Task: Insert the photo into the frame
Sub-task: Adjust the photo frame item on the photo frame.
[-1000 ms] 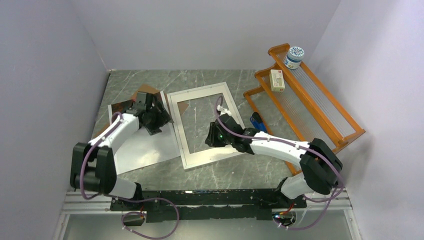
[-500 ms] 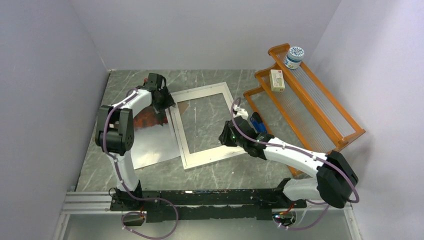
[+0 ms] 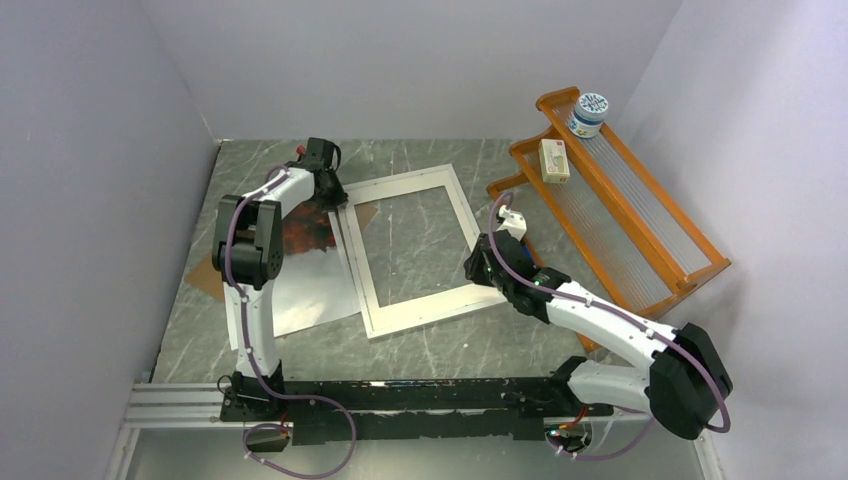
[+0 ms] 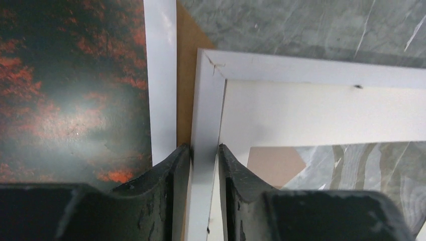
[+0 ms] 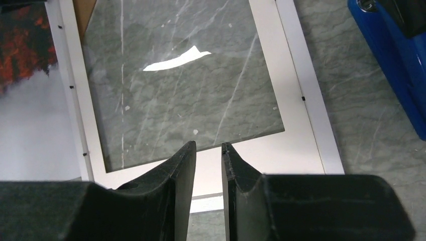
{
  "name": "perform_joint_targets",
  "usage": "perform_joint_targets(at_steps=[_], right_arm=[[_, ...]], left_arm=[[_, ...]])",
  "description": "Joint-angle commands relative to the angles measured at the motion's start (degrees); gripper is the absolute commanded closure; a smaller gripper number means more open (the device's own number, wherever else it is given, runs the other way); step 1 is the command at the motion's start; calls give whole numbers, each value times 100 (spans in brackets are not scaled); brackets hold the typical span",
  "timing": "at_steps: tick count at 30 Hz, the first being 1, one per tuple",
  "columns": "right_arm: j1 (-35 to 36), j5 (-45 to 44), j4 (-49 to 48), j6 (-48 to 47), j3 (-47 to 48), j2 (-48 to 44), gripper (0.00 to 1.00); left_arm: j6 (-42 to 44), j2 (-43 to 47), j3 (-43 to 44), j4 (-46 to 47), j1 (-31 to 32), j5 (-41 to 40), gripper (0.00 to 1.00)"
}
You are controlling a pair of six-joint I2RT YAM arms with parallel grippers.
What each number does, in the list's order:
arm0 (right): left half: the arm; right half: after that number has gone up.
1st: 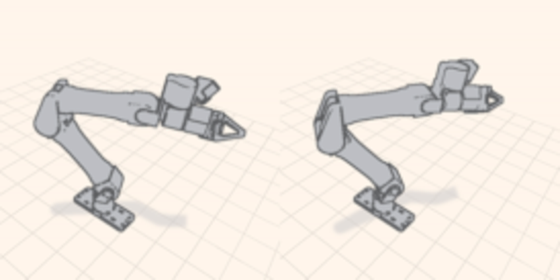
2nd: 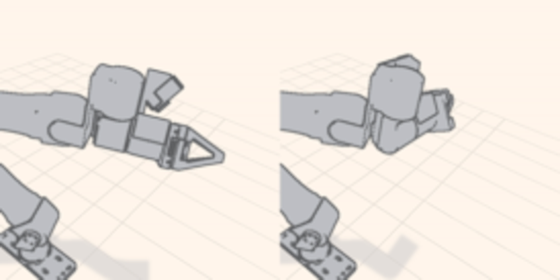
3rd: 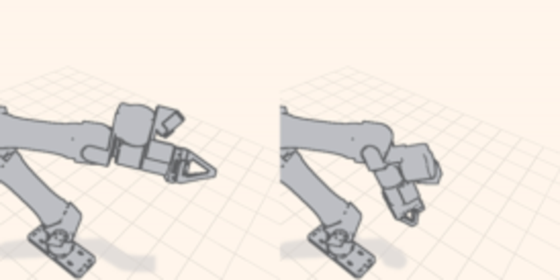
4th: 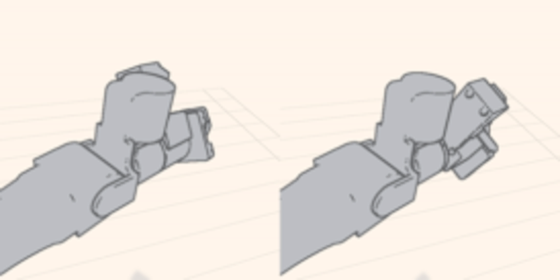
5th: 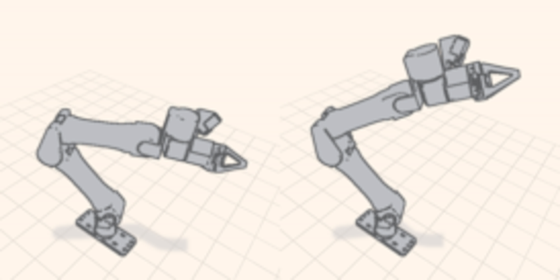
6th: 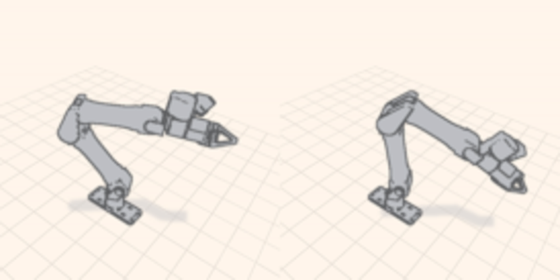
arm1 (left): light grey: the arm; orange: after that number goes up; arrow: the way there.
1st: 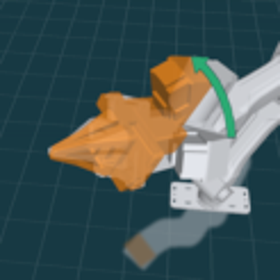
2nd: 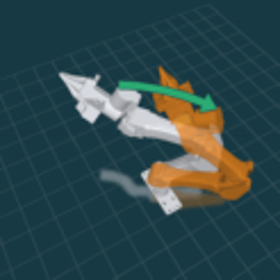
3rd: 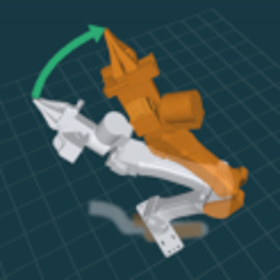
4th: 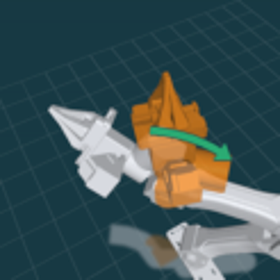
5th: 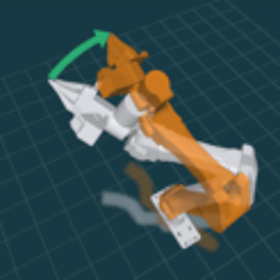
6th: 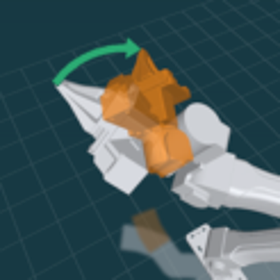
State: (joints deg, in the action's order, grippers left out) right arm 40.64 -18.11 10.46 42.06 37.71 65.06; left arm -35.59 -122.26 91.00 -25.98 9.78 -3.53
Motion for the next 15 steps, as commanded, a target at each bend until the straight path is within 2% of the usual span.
perform_joint_targets(at_steps=[1,11,14,15], right_arm=[[-47,53,-153,-103,14,112,71],[-67,77,-61,-102,49,211,71],[-80,41,15,-85,69,201,71],[-81,37,25,-98,69,200,71]], left_arm=[[44,-289,264,-127,-11,-306,69],[211,-595,453,-247,-11,-429,63],[219,-792,714,-471,-16,-572,66],[238,-825,759,-495,-12,-571,71]])
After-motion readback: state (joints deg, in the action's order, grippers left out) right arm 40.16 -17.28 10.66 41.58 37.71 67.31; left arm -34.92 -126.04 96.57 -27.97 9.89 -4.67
